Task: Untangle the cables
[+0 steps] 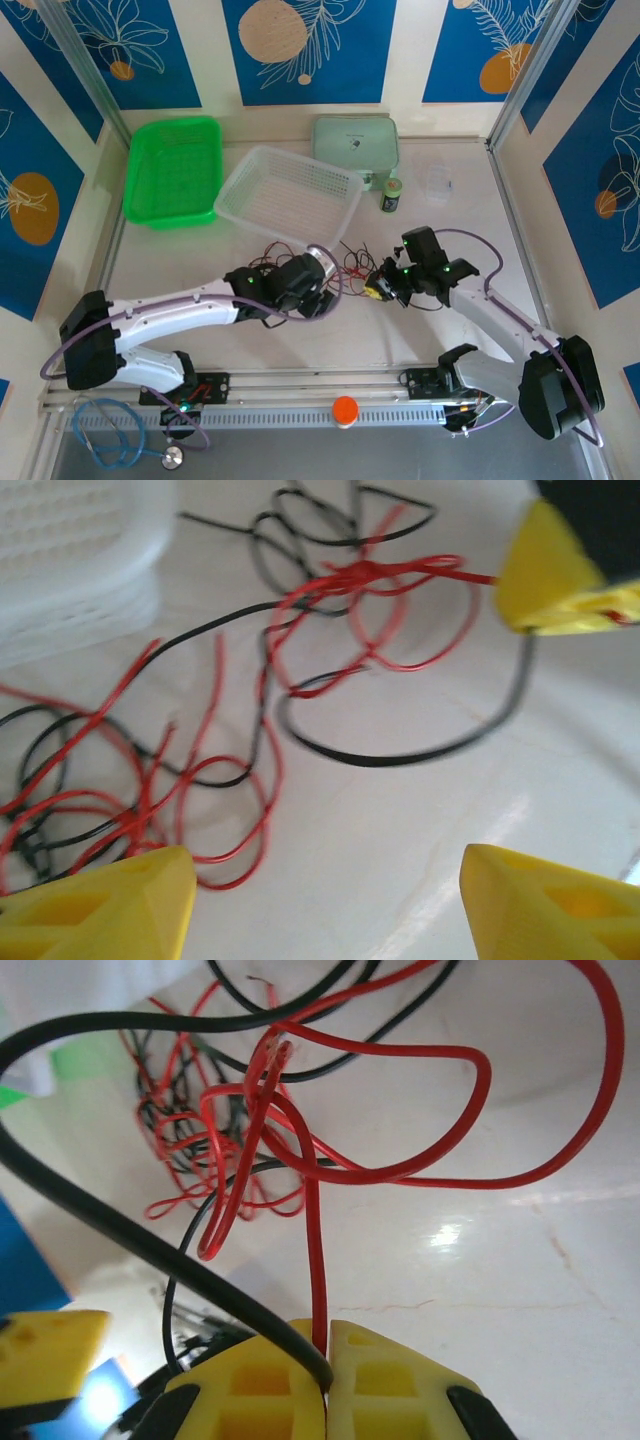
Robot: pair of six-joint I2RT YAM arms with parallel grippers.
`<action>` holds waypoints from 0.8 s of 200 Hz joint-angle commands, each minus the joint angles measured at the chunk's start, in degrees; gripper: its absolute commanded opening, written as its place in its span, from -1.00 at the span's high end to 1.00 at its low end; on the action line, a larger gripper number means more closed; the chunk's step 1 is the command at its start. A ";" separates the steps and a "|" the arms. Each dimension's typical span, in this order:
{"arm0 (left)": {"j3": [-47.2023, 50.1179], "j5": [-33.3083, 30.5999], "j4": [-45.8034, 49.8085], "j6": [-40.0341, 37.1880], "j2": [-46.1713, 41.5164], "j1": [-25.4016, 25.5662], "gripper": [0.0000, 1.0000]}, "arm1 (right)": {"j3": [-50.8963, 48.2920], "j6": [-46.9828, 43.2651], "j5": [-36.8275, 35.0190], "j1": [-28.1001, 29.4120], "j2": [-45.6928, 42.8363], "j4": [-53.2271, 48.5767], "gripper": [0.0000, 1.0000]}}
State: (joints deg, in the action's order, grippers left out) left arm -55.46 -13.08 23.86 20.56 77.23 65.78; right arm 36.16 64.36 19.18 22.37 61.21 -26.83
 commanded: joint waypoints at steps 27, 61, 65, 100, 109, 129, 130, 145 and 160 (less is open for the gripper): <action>-1.20 -10.02 -8.13 -8.23 0.74 2.16 -0.43 | 6.29 -6.14 9.87 -5.32 -2.15 -9.47 1.00; -3.67 -9.09 -9.70 -12.33 -1.33 1.48 -0.34 | 8.45 -16.11 5.21 -4.57 -1.98 -18.37 1.00; -3.98 -8.38 -9.68 -12.90 -1.58 1.40 -0.32 | 8.09 -16.77 4.93 -4.53 -1.97 -18.51 1.00; -6.47 3.36 -8.32 -16.35 -2.98 0.10 -0.22 | 5.70 -20.03 0.44 -3.29 -0.80 -17.93 1.00; -6.67 8.46 -7.83 -17.25 -3.48 -0.36 -0.20 | 5.63 -20.78 -1.40 -2.81 0.00 -17.95 1.00; -6.79 13.95 -7.52 -17.47 -3.87 -1.03 -0.20 | 5.94 -22.62 -4.36 -0.89 0.67 -16.54 1.00; -6.82 14.00 -7.51 -17.48 -3.77 -1.06 -0.20 | 5.94 -22.66 -4.52 -0.73 0.67 -16.43 1.00; -6.93 13.68 -6.78 -17.48 -2.01 -1.73 -0.13 | 6.33 -24.02 -5.50 0.91 0.20 -14.84 1.00; -6.96 13.87 -6.88 -17.98 0.86 -2.21 0.03 | 6.60 -25.66 -5.57 2.03 -0.75 -13.38 1.00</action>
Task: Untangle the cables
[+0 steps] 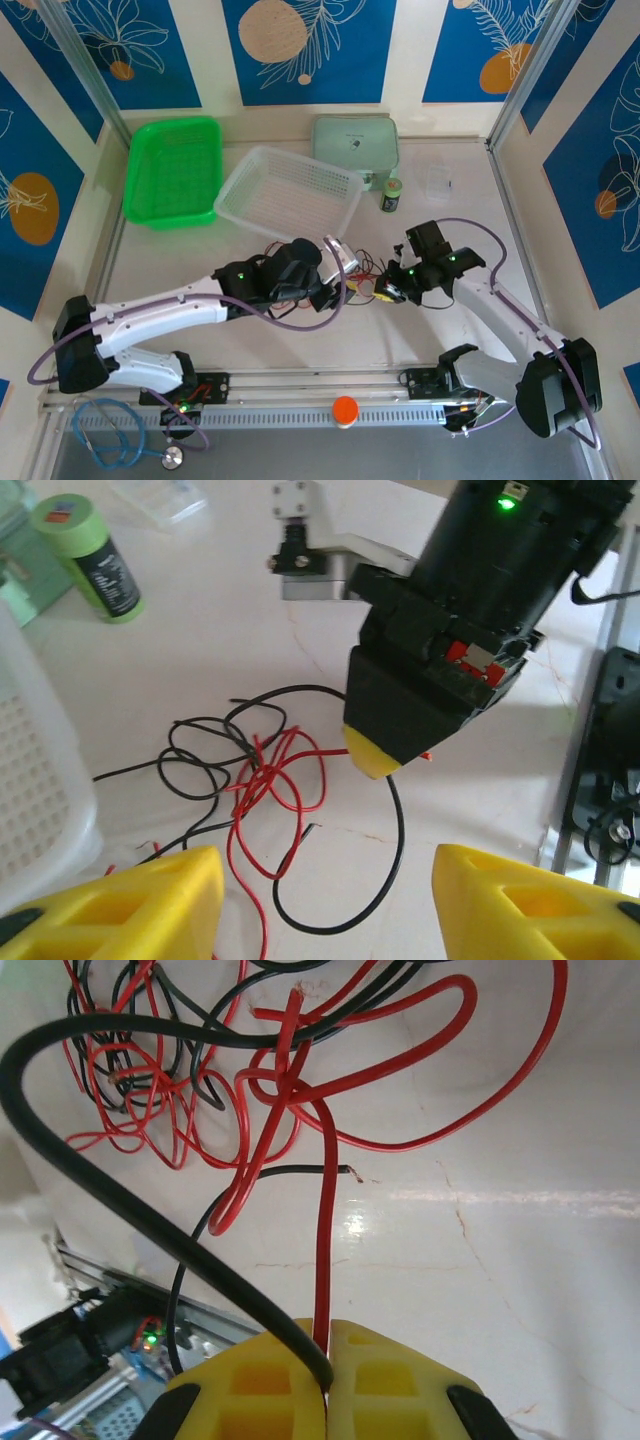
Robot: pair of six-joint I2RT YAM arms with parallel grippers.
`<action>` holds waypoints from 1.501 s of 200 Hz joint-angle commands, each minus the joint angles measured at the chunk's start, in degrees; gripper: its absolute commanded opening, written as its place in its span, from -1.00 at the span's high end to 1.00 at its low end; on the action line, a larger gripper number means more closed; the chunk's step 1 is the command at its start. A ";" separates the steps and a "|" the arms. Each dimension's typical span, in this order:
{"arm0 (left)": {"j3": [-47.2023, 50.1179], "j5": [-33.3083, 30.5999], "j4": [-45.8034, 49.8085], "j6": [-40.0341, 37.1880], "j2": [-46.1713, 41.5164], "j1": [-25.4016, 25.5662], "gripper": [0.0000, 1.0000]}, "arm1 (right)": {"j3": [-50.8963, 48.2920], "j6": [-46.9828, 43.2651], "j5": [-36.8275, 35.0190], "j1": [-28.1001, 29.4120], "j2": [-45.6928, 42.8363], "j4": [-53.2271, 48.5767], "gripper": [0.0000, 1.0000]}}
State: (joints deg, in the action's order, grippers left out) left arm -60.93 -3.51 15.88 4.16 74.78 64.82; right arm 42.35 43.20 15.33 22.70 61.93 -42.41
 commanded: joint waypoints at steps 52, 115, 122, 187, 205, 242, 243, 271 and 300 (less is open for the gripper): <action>-0.99 8.41 -5.81 -2.89 12.39 -1.71 0.20 | 1.42 -8.98 -2.76 2.26 -3.78 1.34 1.00; -0.08 1.44 -8.28 -4.51 16.67 -1.80 0.15 | -0.20 -7.43 -1.31 2.26 -4.50 2.93 1.00; 0.10 0.25 -8.75 -4.60 17.42 -1.80 0.16 | -0.25 -7.30 -1.25 2.26 -4.62 2.95 1.00; 0.89 -9.85 -12.29 -4.95 19.23 -2.31 0.83 | -0.25 -6.74 -2.19 1.58 -7.99 -0.20 1.00; 1.53 -11.08 -12.58 -4.96 17.44 -2.41 1.00 | -0.35 -6.47 -2.57 0.67 -8.74 -1.30 1.00; 5.36 -12.55 -13.33 -3.20 10.52 -2.41 1.00 | -0.94 -5.09 -2.61 -2.88 -9.76 -2.40 1.00; 5.50 -12.65 -13.37 -3.15 10.32 -2.41 1.00 | -0.99 -5.03 -2.60 -2.94 -9.78 -2.40 1.00; 8.72 -14.71 -12.65 -1.04 4.67 -2.41 1.00 | -1.66 -4.27 -1.12 -6.13 -10.42 -2.13 1.00; 10.39 -13.77 -11.29 0.71 1.52 -2.42 1.00 | -2.17 -4.57 0.71 -7.84 -10.34 -1.72 1.00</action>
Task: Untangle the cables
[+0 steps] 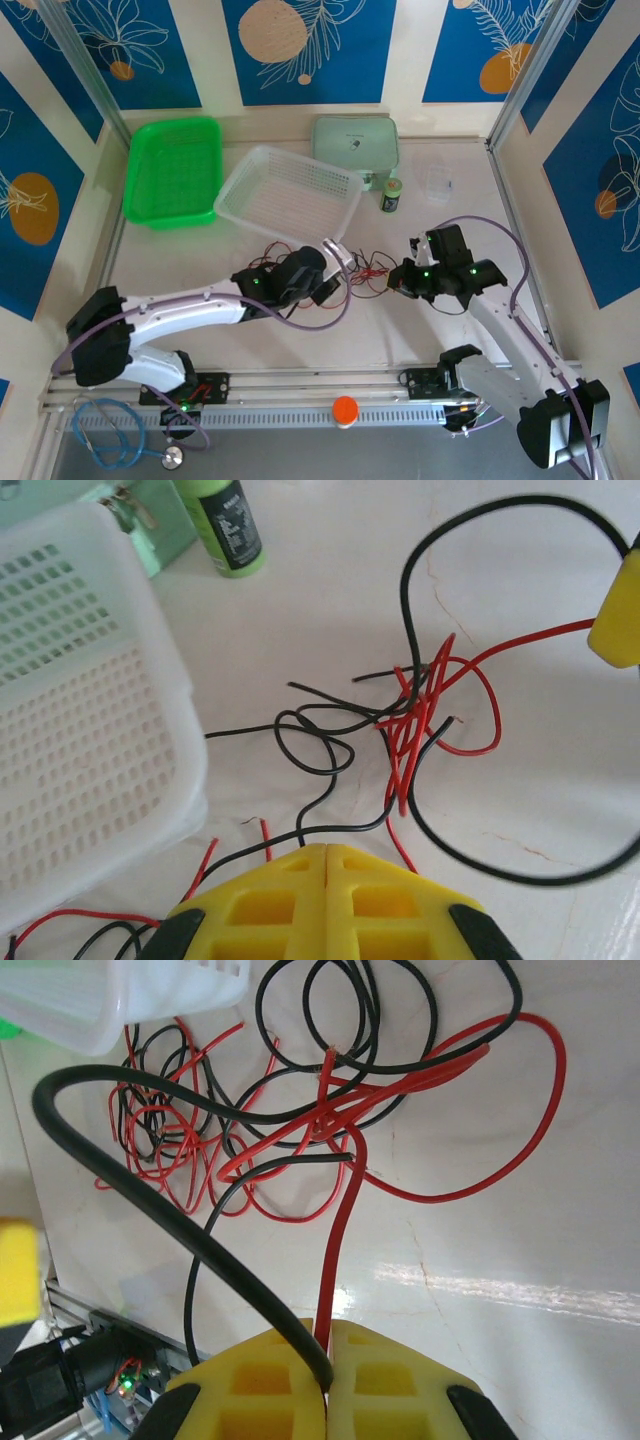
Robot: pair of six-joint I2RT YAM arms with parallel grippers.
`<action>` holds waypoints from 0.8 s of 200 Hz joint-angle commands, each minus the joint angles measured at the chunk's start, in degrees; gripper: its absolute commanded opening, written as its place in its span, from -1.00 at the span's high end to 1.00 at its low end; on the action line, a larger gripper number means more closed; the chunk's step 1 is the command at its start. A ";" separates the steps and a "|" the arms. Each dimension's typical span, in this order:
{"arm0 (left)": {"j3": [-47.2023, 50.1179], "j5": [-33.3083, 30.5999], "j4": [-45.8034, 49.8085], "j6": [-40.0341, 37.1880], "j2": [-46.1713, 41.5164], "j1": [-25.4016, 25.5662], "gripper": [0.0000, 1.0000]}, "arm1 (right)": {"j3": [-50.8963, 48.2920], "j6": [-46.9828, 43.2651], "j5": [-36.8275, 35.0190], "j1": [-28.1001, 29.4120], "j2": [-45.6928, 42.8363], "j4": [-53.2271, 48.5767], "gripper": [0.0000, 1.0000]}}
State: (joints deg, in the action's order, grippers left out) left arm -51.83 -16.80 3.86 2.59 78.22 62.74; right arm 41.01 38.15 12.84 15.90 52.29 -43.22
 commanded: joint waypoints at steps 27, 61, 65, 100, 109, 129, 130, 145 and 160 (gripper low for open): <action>0.67 4.74 0.19 1.92 -0.12 -0.34 0.45 | -1.05 0.09 4.58 -1.08 -0.59 -0.33 1.00; -5.29 12.07 1.05 -1.01 7.23 -0.50 -0.02 | -1.27 -0.27 5.52 -1.03 -0.68 -0.02 1.00; -6.34 12.62 1.64 -1.36 8.35 -0.58 -0.01 | -1.33 -0.20 5.59 -0.97 -0.78 0.02 1.00; -14.61 14.49 5.48 -3.24 15.72 -0.82 0.26 | -2.28 0.03 6.14 -0.51 -1.46 0.55 1.00; -15.13 14.51 5.15 -3.37 16.16 -0.91 0.27 | -2.58 -0.01 6.15 -0.39 -1.62 0.59 1.00; -15.40 15.02 4.90 -3.47 16.67 -1.35 0.28 | -3.28 0.17 6.14 -0.30 -2.01 0.68 1.00; -15.40 15.03 4.92 -3.47 16.69 -1.37 0.28 | -3.30 0.17 6.14 -0.32 -2.01 0.73 1.00; -15.08 15.54 5.13 -3.46 16.98 -1.73 0.29 | -3.73 0.26 6.14 -0.32 -2.06 0.88 1.00; -14.40 16.53 5.09 -3.38 17.14 -2.00 0.29 | -3.83 0.34 6.06 -0.29 -2.07 1.08 1.00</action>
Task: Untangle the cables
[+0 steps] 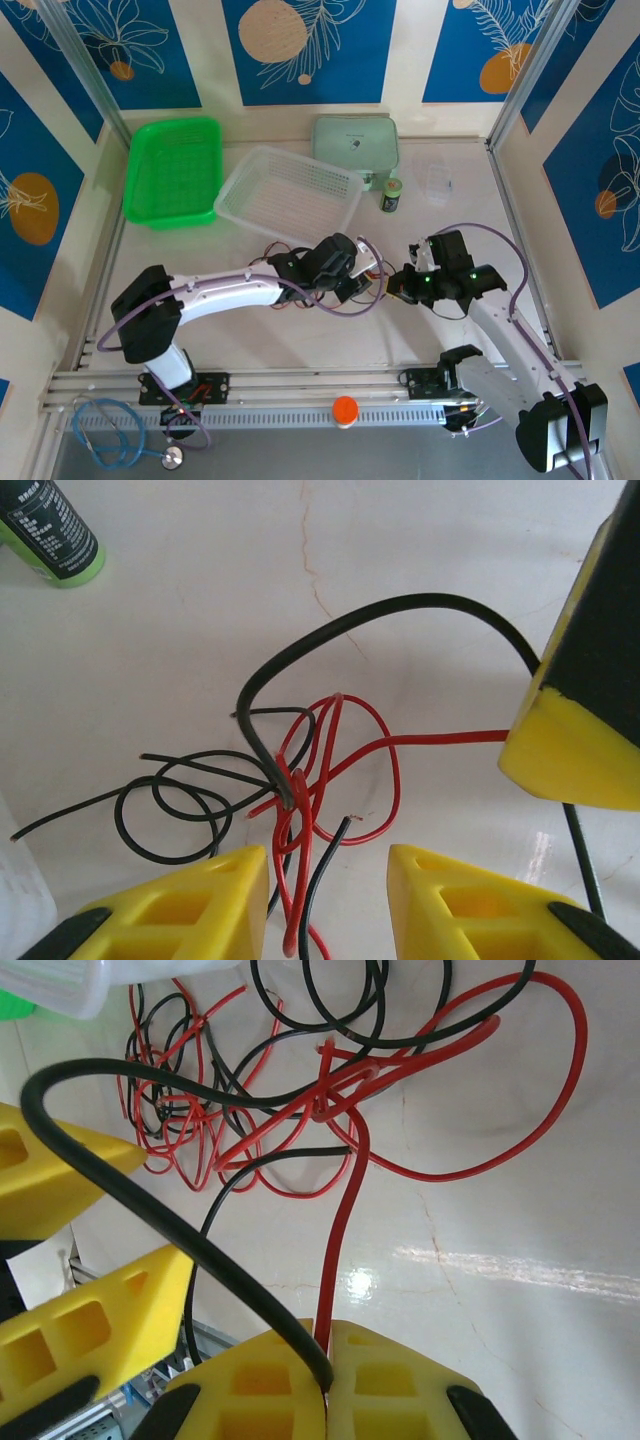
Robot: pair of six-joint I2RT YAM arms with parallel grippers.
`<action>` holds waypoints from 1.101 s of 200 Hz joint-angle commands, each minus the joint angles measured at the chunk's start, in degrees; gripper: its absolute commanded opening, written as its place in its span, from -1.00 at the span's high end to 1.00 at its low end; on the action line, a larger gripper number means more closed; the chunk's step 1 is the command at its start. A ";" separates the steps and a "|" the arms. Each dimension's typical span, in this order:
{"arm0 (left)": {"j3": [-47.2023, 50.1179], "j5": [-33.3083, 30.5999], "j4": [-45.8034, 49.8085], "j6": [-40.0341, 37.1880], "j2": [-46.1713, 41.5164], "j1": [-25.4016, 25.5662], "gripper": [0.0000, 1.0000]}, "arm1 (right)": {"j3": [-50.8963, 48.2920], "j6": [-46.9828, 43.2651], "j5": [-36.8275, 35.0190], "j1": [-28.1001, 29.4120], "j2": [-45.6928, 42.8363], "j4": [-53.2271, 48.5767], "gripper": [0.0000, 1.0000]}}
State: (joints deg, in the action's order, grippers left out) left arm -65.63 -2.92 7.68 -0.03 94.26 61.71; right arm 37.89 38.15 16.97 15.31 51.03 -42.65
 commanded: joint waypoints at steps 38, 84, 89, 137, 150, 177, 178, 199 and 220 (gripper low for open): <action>0.67 7.22 -0.17 -0.56 2.34 -1.63 0.17 | -0.40 0.17 2.20 0.29 -0.76 0.51 1.00; 0.40 8.35 -2.14 -1.11 5.39 -3.33 0.14 | -0.06 0.04 2.28 0.29 -1.36 -0.49 1.00; 0.41 7.97 -2.31 -1.17 5.56 -3.50 0.14 | -0.02 0.08 2.34 0.27 -1.50 -0.57 1.00; 0.25 6.05 -4.68 -1.71 7.22 -4.32 0.32 | -0.38 0.63 2.47 0.26 -2.14 -0.93 1.00; 0.22 6.58 -5.24 -1.64 7.73 -4.41 0.54 | -0.47 0.70 2.33 0.34 -2.37 -1.16 1.00; 0.78 7.58 -5.89 -0.83 7.50 -4.37 1.00 | -0.38 1.21 1.11 0.29 -3.05 -1.77 1.00; 0.86 7.66 -5.91 -0.79 7.47 -4.34 1.00 | -0.37 1.22 1.08 0.27 -3.13 -1.79 1.00; 2.95 6.62 -6.86 0.09 4.89 -4.32 1.00 | -0.36 2.20 -0.23 0.07 -3.45 -1.82 1.00; 5.14 4.31 -6.39 1.44 0.06 -4.28 1.00 | -0.71 4.07 -3.22 -0.79 -3.39 -1.83 1.00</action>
State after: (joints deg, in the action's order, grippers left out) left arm -62.87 3.38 1.87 -0.27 100.27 57.87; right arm 37.71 39.75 16.40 15.29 48.42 -43.16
